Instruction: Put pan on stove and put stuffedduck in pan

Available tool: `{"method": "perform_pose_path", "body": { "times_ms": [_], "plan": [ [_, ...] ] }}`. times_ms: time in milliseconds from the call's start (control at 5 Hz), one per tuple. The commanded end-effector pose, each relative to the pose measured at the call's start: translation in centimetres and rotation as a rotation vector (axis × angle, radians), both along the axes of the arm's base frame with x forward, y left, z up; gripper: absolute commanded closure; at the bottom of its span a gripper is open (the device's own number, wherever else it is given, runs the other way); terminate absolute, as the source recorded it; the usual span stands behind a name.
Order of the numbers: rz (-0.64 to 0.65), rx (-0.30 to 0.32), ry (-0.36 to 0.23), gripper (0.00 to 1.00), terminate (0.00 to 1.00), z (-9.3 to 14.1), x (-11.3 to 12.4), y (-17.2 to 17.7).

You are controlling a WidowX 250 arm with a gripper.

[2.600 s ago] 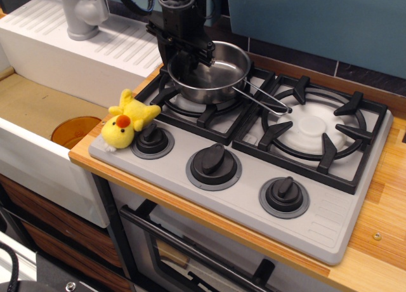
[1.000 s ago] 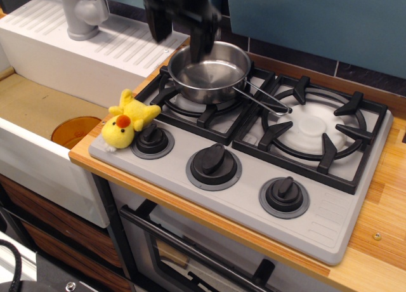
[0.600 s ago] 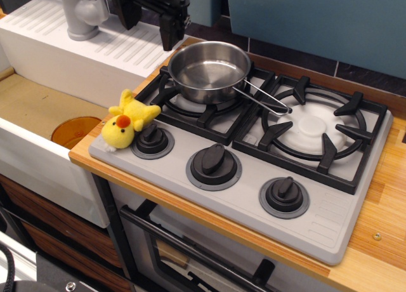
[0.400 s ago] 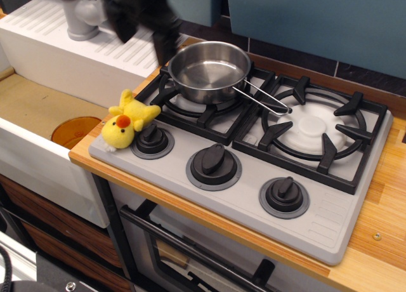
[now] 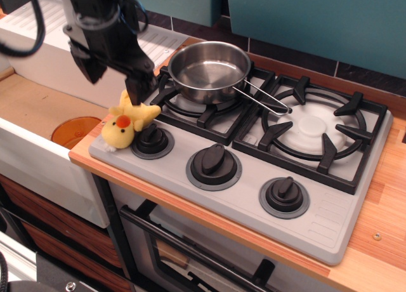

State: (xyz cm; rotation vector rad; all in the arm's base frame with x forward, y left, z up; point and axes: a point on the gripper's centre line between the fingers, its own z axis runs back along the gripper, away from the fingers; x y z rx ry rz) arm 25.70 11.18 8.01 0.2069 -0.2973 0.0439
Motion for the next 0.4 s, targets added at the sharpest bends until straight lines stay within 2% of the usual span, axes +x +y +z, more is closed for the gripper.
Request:
{"method": "perform_pose_path", "body": {
  "times_ms": [0, 200],
  "plan": [
    [0.024, 0.028, -0.083, 0.00, 0.00, -1.0, -0.9, -0.2],
    [0.003, 0.034, -0.120, 0.00, 0.00, -2.7, -1.0, 0.2]
  ]
}}
